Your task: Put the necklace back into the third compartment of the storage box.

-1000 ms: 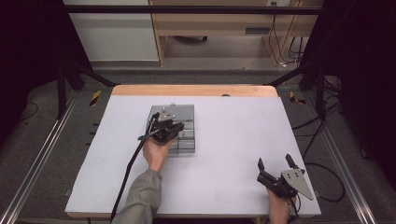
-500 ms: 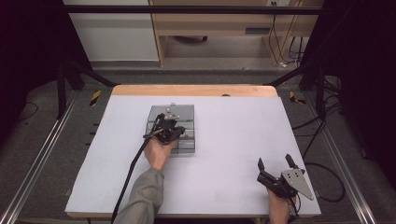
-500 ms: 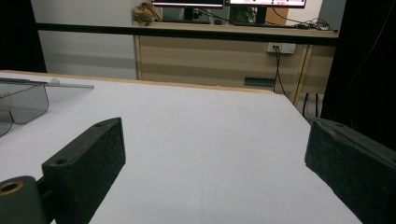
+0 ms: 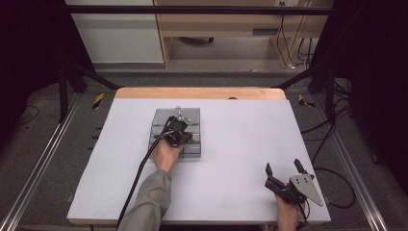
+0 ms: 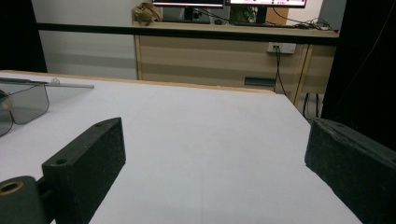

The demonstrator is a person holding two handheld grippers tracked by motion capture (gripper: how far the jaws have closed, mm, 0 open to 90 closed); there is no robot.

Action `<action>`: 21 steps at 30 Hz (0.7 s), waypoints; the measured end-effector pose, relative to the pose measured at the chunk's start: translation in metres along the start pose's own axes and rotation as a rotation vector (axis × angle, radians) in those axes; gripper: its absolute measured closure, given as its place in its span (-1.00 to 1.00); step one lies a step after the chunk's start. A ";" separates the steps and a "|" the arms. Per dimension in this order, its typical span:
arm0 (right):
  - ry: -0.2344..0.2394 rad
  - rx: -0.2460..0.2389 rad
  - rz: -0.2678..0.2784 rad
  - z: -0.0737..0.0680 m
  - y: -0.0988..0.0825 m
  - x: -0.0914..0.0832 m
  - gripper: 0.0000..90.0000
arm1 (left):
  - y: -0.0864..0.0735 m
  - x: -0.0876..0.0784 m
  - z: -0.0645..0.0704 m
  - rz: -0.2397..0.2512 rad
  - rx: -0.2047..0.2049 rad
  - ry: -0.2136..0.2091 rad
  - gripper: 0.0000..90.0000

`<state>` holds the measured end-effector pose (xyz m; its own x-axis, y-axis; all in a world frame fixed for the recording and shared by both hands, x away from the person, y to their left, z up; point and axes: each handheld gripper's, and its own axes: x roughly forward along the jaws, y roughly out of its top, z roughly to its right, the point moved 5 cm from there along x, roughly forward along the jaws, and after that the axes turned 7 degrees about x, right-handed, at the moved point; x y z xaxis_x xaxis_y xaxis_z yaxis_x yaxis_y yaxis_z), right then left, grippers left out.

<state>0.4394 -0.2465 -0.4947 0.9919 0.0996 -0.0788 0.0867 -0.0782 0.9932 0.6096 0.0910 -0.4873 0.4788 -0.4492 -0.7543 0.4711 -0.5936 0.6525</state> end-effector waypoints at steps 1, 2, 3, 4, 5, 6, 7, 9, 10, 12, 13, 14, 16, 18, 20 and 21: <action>0.000 0.000 0.000 0.000 0.000 0.000 -0.88 | 0.000 0.000 0.000 0.001 0.001 0.000 0.88; 0.000 0.000 0.000 0.000 0.000 0.000 -0.88 | 0.000 0.000 0.000 0.001 0.000 -0.002 0.88; 0.000 0.000 0.000 0.000 0.000 0.000 -0.88 | 0.000 0.000 0.000 0.001 -0.002 -0.004 0.88; 0.000 0.000 0.000 0.000 0.000 0.000 -0.88 | 0.000 0.000 0.000 0.001 -0.003 -0.005 0.88; 0.000 0.000 0.000 0.000 0.000 0.000 -0.88 | 0.000 0.000 0.000 0.001 -0.003 -0.007 0.88; 0.000 -0.001 0.000 0.000 0.000 0.000 -0.88 | 0.000 0.000 0.000 0.001 -0.004 -0.007 0.88; 0.000 0.000 0.000 0.000 0.000 0.000 -0.88 | 0.000 0.000 0.000 0.000 -0.003 -0.008 0.88; 0.000 -0.001 0.001 0.000 0.000 0.000 -0.88 | 0.000 0.000 0.000 0.000 -0.006 -0.010 0.88; 0.000 -0.001 0.001 0.000 0.000 0.000 -0.88 | 0.000 0.001 0.000 0.002 -0.010 -0.010 0.88; 0.000 -0.001 0.001 0.000 0.000 0.000 -0.88 | 0.000 0.001 0.000 0.001 -0.012 -0.012 0.88; 0.000 -0.001 0.001 0.000 0.000 0.000 -0.88 | -0.001 0.000 0.000 0.000 -0.014 -0.012 0.88; 0.000 -0.001 0.001 0.000 0.000 0.000 -0.88 | -0.001 0.001 0.000 -0.001 -0.014 -0.013 0.88; 0.000 -0.001 0.001 0.000 0.000 0.000 -0.88 | -0.001 0.001 0.000 -0.002 -0.014 -0.014 0.87; 0.001 -0.001 0.001 0.000 0.000 0.000 -0.88 | -0.001 0.001 0.000 -0.005 -0.010 -0.016 0.86; 0.000 -0.001 0.001 0.000 0.000 0.000 -0.88 | -0.001 0.001 0.000 -0.002 -0.013 -0.016 0.83; 0.001 -0.001 0.000 0.000 0.000 0.000 -0.88 | -0.001 0.001 0.000 -0.003 -0.013 -0.019 0.81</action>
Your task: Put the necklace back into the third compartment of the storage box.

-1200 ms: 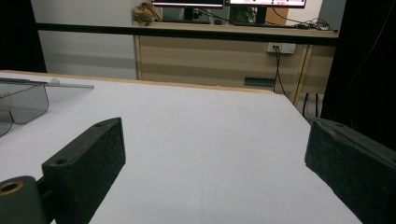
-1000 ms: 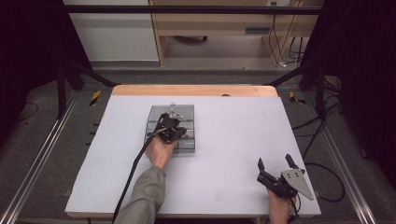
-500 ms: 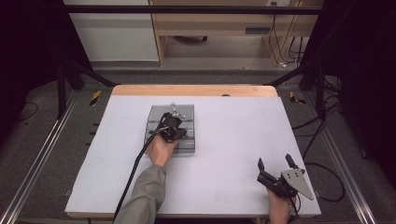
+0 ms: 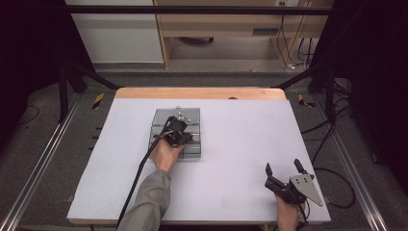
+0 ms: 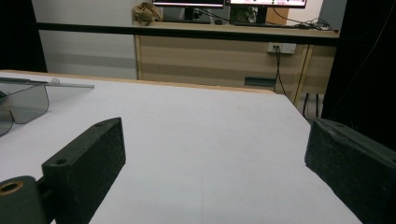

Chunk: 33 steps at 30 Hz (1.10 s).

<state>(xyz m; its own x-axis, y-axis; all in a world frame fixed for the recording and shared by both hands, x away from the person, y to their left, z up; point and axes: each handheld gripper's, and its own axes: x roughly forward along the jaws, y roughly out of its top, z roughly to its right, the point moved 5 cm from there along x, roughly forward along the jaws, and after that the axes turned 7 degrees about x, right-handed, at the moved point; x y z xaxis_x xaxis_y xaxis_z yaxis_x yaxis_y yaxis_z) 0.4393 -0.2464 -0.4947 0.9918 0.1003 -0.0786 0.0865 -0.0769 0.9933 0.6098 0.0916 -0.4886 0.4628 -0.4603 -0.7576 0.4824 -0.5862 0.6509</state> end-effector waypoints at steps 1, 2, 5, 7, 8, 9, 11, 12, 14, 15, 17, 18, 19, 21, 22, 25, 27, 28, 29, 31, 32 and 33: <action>0.000 0.000 0.000 0.000 0.000 0.000 -0.88 | 0.000 0.000 0.000 0.000 0.000 -0.001 0.81; 0.000 0.000 0.000 0.000 0.000 0.000 -0.88 | 0.000 0.000 0.000 -0.001 0.000 -0.001 0.80; 0.000 -0.001 0.000 0.000 0.000 0.000 -0.88 | 0.000 0.000 0.000 0.001 0.000 -0.002 0.78; 0.000 -0.001 -0.001 0.000 0.000 0.000 -0.88 | 0.000 -0.001 0.000 0.004 -0.001 -0.001 0.76; 0.000 -0.001 0.000 0.000 0.000 0.000 -0.88 | 0.000 -0.001 0.000 0.006 -0.001 -0.001 0.76; 0.000 -0.001 0.000 0.000 0.000 0.000 -0.88 | 0.000 -0.001 0.000 0.006 0.000 -0.001 0.75; 0.001 -0.002 0.000 0.000 0.000 0.000 -0.88 | 0.000 -0.001 0.000 0.008 -0.001 -0.001 0.74; 0.001 -0.001 -0.001 0.000 0.000 0.000 -0.88 | 0.000 -0.001 0.000 0.008 -0.001 -0.001 0.74; 0.001 -0.001 -0.001 0.000 0.000 0.000 -0.88 | 0.000 -0.001 0.000 0.009 -0.002 -0.001 0.72; 0.001 -0.001 0.000 0.000 0.000 0.000 -0.88 | 0.000 -0.002 0.000 0.010 -0.004 -0.001 0.70; 0.001 -0.001 -0.001 0.000 0.000 0.000 -0.88 | 0.000 -0.002 0.000 0.013 -0.007 -0.002 0.69; 0.001 -0.001 -0.001 0.000 0.000 0.000 -0.88 | 0.000 -0.002 0.000 0.014 -0.008 -0.002 0.68; 0.001 -0.001 -0.001 0.000 0.000 0.000 -0.88 | 0.001 -0.002 0.000 0.017 -0.009 -0.003 0.67; 0.001 -0.001 -0.001 0.000 0.000 0.000 -0.88 | 0.001 -0.002 0.000 0.020 -0.013 -0.005 0.61; 0.000 -0.001 -0.001 0.000 0.000 0.000 -0.88 | 0.001 -0.003 0.000 0.021 -0.017 -0.005 0.58; 0.001 -0.001 -0.002 0.000 0.000 0.000 -0.88 | 0.002 -0.004 0.000 0.030 -0.021 -0.006 0.47; 0.001 -0.001 -0.002 0.000 0.000 0.000 -0.88 | 0.002 -0.005 -0.001 0.034 -0.025 -0.003 0.39; 0.001 -0.001 -0.002 0.000 0.000 0.000 -0.88 | 0.003 -0.006 -0.001 0.040 -0.032 -0.005 0.33; 0.001 -0.001 -0.002 0.000 0.000 0.000 -0.88 | 0.003 -0.007 -0.001 0.046 -0.036 -0.006 0.31; 0.002 -0.002 -0.002 0.000 0.000 0.000 -0.88 | 0.004 -0.010 0.000 0.055 -0.036 -0.008 0.25; 0.001 -0.003 -0.002 0.000 0.000 0.000 -0.88 | 0.005 -0.012 0.000 0.064 -0.032 -0.009 0.23; 0.001 -0.003 -0.002 0.000 0.000 0.000 -0.88 | 0.006 -0.014 0.000 0.076 -0.033 -0.008 0.20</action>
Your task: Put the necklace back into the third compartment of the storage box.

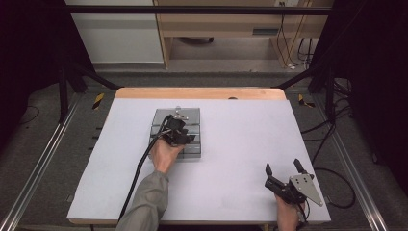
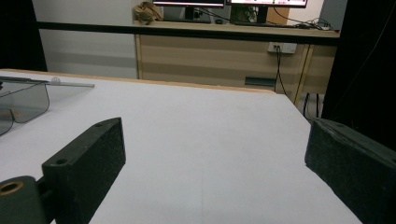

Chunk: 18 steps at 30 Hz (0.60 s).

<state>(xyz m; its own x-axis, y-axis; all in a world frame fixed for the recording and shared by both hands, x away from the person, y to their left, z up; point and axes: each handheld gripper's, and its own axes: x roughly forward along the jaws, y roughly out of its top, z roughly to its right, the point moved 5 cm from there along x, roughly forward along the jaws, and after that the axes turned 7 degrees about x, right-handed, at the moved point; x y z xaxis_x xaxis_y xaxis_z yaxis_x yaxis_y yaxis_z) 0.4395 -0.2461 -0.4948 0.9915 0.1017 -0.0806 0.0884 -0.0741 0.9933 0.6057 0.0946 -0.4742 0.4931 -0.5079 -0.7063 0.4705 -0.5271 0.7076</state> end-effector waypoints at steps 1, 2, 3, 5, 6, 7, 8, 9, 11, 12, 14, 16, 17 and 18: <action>0.000 0.000 0.000 0.000 0.000 0.000 -0.88 | 0.001 -0.003 0.000 0.010 0.002 0.006 0.15; 0.000 0.000 0.000 0.000 0.000 0.000 -0.88 | 0.003 -0.005 0.001 0.024 0.001 0.007 0.09; 0.001 -0.001 -0.001 0.000 0.000 0.000 -0.88 | 0.003 -0.007 0.002 0.030 -0.002 0.006 0.02; 0.000 0.000 0.001 0.000 0.000 0.000 -0.88 | 0.005 -0.013 0.002 0.047 -0.001 0.014 -0.10; 0.001 0.000 0.001 0.000 0.000 0.000 -0.88 | 0.005 -0.016 0.002 0.057 0.005 0.016 -0.13; 0.001 -0.001 0.000 0.000 0.000 0.000 -0.88 | 0.005 -0.018 0.002 0.069 0.003 0.018 -0.17; 0.001 0.000 0.001 0.000 0.000 0.000 -0.88 | 0.004 -0.021 0.002 0.078 0.005 0.020 -0.21; 0.001 -0.001 0.001 0.000 0.000 0.000 -0.88 | 0.003 -0.024 0.002 0.087 0.003 0.020 -0.25; 0.001 -0.001 0.001 0.000 0.000 0.000 -0.88 | 0.001 -0.029 0.000 0.092 0.004 0.026 -0.33; 0.001 -0.001 0.001 0.000 0.000 0.000 -0.88 | -0.001 -0.032 -0.001 0.091 0.001 0.029 -0.38; 0.001 -0.001 0.000 0.000 0.000 0.000 -0.88 | -0.004 -0.039 -0.004 0.114 -0.001 0.043 -0.42; 0.001 -0.002 0.000 0.000 0.000 0.000 -0.88 | -0.008 -0.047 -0.007 0.132 -0.006 0.055 -0.48; 0.001 -0.001 0.000 0.000 0.000 0.000 -0.88 | -0.010 -0.051 -0.008 0.143 -0.011 0.066 -0.52; 0.001 -0.002 0.000 0.000 0.000 0.000 -0.88 | -0.012 -0.055 -0.009 0.152 -0.014 0.078 -0.57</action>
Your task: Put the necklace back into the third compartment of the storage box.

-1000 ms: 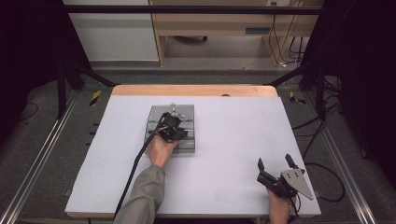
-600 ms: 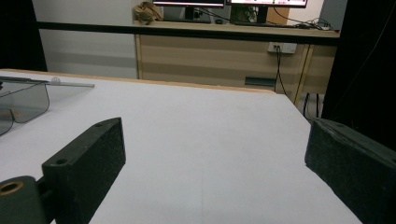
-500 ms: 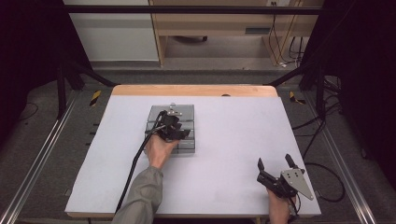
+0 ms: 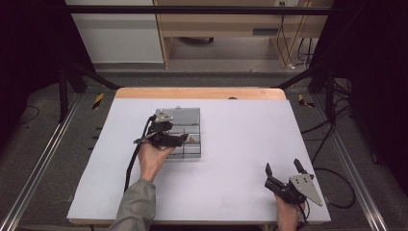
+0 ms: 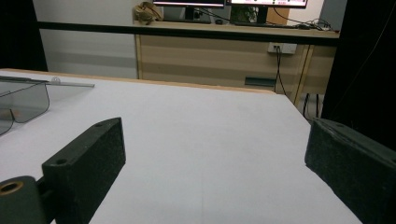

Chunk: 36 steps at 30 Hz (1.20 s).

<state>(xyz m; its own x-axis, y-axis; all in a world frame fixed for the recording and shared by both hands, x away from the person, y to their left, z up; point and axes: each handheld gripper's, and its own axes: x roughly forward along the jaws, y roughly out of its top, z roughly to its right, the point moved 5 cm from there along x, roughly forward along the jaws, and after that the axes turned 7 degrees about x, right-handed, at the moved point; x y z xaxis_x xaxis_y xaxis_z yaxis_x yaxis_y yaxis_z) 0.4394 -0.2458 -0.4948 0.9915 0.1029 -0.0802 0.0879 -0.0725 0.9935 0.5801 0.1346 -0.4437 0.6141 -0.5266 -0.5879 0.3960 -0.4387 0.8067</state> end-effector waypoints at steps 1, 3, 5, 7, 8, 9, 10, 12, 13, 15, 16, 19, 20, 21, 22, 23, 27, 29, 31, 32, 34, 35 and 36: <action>0.000 0.000 0.000 0.000 0.000 0.000 -0.88 | -0.002 -0.004 -0.002 0.009 -0.002 0.010 -0.61; 0.000 0.000 0.000 0.000 0.000 0.000 -0.88 | -0.006 -0.012 -0.005 0.017 -0.003 0.028 -0.68; 0.000 0.000 0.000 0.000 0.000 0.000 -0.88 | -0.011 -0.021 -0.007 0.035 0.001 0.049 -0.71; 0.000 0.000 0.000 0.000 0.000 0.000 -0.88 | -0.016 -0.030 -0.011 0.044 -0.004 0.066 -0.75; 0.000 -0.002 -0.001 0.000 0.000 0.000 -0.88 | -0.019 -0.035 -0.013 0.052 -0.003 0.070 -0.76; 0.000 -0.003 -0.001 0.000 0.000 0.000 -0.88 | -0.021 -0.040 -0.015 0.061 -0.009 0.077 -0.76; 0.000 -0.003 -0.001 0.000 0.000 0.000 -0.88 | -0.024 -0.044 -0.016 0.069 -0.016 0.080 -0.76; -0.001 -0.003 0.000 0.000 0.000 0.000 -0.88 | -0.029 -0.053 -0.019 0.072 -0.028 0.089 -0.77; -0.001 -0.003 0.000 0.000 0.000 0.000 -0.88 | -0.032 -0.058 -0.020 0.082 -0.023 0.102 -0.78; -0.001 -0.003 0.000 0.000 0.000 0.000 -0.88 | -0.037 -0.067 -0.022 0.097 -0.027 0.108 -0.78; -0.002 -0.003 0.000 0.000 0.000 0.000 -0.88 | -0.040 -0.072 -0.023 0.108 -0.033 0.112 -0.78; -0.002 0.000 0.002 0.000 0.000 0.000 -0.88 | -0.047 -0.084 -0.025 0.127 -0.041 0.134 -0.78; -0.003 -0.001 0.002 0.000 0.000 0.000 -0.88 | -0.050 -0.088 -0.026 0.131 -0.045 0.140 -0.78; -0.003 -0.001 0.002 0.000 0.000 0.000 -0.88 | -0.053 -0.092 -0.026 0.138 -0.048 0.145 -0.78; -0.003 0.000 0.002 0.000 0.000 0.000 -0.88 | -0.056 -0.095 -0.027 0.143 -0.050 0.151 -0.78; -0.003 0.000 0.001 0.000 0.000 0.000 -0.88 | -0.059 -0.099 -0.027 0.147 -0.052 0.158 -0.78; -0.005 0.000 0.002 0.000 0.000 0.000 -0.88 | -0.071 -0.114 -0.030 0.181 -0.082 0.170 -0.78; -0.005 0.000 0.002 0.000 0.000 0.000 -0.88 | -0.077 -0.122 -0.031 0.196 -0.089 0.183 -0.78; -0.006 0.001 0.003 0.000 0.000 0.000 -0.88 | -0.084 -0.129 -0.032 0.209 -0.096 0.198 -0.78; -0.006 0.000 0.002 0.000 0.000 0.000 -0.88 | -0.088 -0.132 -0.033 0.212 -0.099 0.205 -0.78; -0.007 0.001 0.004 0.000 0.000 0.000 -0.88 | -0.096 -0.138 -0.034 0.222 -0.098 0.221 -0.78; -0.007 0.001 0.004 0.000 0.000 0.000 -0.88 | -0.099 -0.141 -0.034 0.228 -0.101 0.229 -0.78; -0.007 0.001 0.005 0.000 0.000 0.000 -0.88 | -0.103 -0.144 -0.034 0.240 -0.105 0.238 -0.78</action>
<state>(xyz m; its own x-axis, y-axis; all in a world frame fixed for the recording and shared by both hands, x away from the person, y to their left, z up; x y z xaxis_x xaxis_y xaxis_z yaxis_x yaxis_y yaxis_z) 0.4390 -0.2463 -0.4948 0.9925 0.0954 -0.0761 0.0833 -0.0744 0.9937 0.4743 0.2803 -0.4403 0.8351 -0.4159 -0.3600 0.2817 -0.2388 0.9293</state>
